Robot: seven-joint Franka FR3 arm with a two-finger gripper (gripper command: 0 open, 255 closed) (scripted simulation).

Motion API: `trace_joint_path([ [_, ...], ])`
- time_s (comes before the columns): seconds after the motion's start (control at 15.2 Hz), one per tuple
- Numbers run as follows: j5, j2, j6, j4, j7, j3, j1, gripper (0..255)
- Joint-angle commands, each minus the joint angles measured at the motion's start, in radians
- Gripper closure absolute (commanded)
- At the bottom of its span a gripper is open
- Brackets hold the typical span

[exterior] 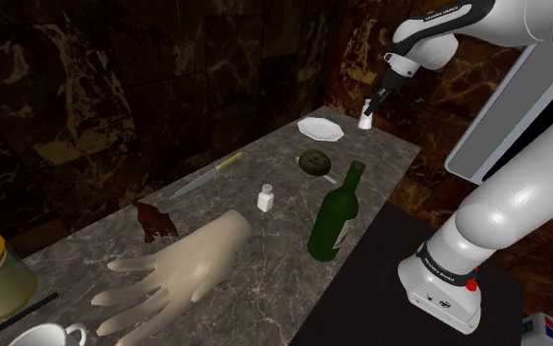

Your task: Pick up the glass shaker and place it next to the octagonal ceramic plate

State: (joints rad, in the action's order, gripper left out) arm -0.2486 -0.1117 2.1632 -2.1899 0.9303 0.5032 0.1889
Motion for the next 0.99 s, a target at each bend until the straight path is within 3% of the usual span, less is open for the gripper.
trace_joint_path([
  [0.0, -0.013, 0.018, 0.008, 0.003, 0.023, 0.009, 0.003, 255],
  [0.92, -0.126, 0.127, 0.17, -0.082, 0.135, 0.014, -0.003, 255],
])
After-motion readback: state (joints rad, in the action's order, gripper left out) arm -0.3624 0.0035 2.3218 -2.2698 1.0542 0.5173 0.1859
